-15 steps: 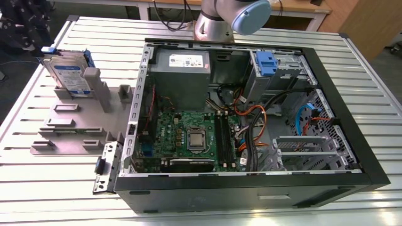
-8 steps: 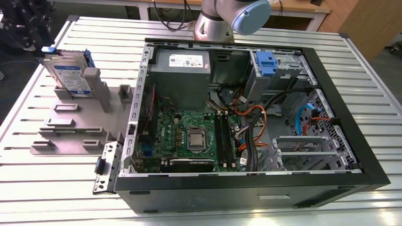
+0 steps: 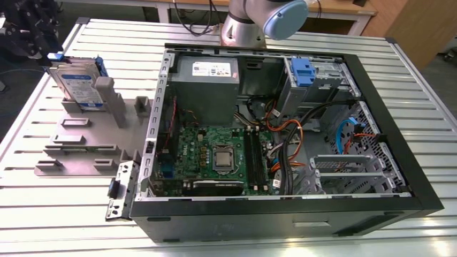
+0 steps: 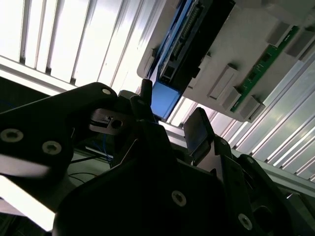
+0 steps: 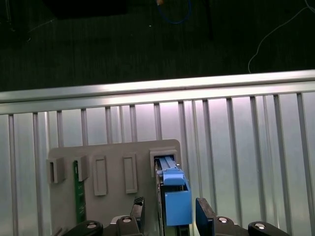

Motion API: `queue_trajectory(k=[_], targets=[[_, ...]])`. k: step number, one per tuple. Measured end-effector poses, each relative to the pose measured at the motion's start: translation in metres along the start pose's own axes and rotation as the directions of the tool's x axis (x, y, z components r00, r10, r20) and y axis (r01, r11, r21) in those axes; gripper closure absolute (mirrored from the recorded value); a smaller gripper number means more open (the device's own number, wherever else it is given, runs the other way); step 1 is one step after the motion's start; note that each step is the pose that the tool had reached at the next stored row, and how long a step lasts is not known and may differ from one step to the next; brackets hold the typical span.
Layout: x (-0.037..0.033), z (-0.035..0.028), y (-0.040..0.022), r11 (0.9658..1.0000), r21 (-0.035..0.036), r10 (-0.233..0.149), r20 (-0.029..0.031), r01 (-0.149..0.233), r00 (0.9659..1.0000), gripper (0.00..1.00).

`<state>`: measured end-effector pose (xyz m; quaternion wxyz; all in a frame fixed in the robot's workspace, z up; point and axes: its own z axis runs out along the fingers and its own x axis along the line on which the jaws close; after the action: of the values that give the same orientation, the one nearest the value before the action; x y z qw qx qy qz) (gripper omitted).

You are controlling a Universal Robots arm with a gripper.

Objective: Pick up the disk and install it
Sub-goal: 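Pick up the disk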

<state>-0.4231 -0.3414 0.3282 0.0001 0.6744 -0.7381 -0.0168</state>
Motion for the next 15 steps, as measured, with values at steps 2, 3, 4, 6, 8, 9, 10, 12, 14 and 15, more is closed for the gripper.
queue_trajectory(k=[2, 3, 4, 6, 8, 9, 10, 12, 14, 15], targets=[[-0.0001, 0.0007, 0.0, 1.0, 0.0, 0.0, 0.0, 0.0, 1.0, 0.47], [-0.0002, 0.0011, 0.0, 1.0, 0.0001, 0.0, 0.0, 0.0, 1.0, 0.47], [-0.0002, 0.0015, 0.0, 1.0, 0.0001, 0.0, 0.0, 0.0, 1.0, 0.47], [-0.0003, 0.0029, 0.0, 1.0, 0.0003, 0.0, -0.0001, 0.0, 1.0, 0.47], [-0.0003, 0.0042, -0.0001, 1.0, 0.0006, 0.0, -0.0009, 0.0, 1.0, 0.47], [-0.0002, 0.005, -0.0001, 1.0, 0.001, 0.0, -0.0014, 0.0, 1.0, 0.47], [-0.0002, 0.0057, -0.0001, 1.0, 0.0015, 0.0, -0.0022, 0.0, 1.0, 0.47], [-0.0002, 0.0069, -0.0001, 1.0, 0.0021, 0.0, -0.0035, 0.0, 1.0, 0.47], [-0.0003, 0.0084, -0.0002, 1.0, 0.0028, 0.0, -0.005, 0.0, 1.0, 0.47], [-0.0003, 0.0091, -0.0002, 1.0, 0.0032, -0.001, -0.0066, 0.001, 1.0, 0.47]])
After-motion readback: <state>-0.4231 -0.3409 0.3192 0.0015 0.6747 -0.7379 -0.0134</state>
